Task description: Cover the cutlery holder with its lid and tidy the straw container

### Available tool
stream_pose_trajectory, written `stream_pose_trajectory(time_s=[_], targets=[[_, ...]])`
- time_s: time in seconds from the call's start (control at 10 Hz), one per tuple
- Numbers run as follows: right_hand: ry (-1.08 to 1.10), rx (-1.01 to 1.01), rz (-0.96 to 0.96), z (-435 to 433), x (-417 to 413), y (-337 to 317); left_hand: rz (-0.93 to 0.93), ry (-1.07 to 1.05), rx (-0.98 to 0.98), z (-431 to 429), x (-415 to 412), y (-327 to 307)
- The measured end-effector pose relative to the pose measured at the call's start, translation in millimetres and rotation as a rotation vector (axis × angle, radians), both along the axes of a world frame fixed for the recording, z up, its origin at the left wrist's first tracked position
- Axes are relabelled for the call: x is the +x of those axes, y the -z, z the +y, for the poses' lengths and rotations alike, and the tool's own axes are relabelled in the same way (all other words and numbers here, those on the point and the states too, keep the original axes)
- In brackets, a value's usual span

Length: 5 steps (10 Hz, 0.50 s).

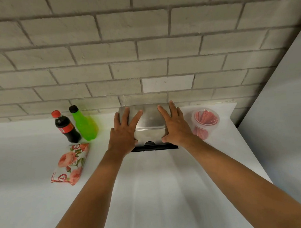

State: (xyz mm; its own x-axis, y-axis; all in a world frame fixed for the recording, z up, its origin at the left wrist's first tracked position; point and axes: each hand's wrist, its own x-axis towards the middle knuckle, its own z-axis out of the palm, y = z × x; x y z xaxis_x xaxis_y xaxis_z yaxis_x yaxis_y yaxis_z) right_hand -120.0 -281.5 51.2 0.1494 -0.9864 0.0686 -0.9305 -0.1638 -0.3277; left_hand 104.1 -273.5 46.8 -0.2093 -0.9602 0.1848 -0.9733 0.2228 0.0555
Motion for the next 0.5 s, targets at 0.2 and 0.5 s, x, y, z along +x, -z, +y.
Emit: stream_pose_trajectory(time_s=[0.2, 0.5], targets=[[0.008, 0.029, 0.018, 1, 2, -4, -0.032, -0.015, 0.021, 3, -3, -6], [-0.021, 0.091, 0.169, 16, 2, -30, -0.006, -0.089, 0.147, 43, -12, -12]])
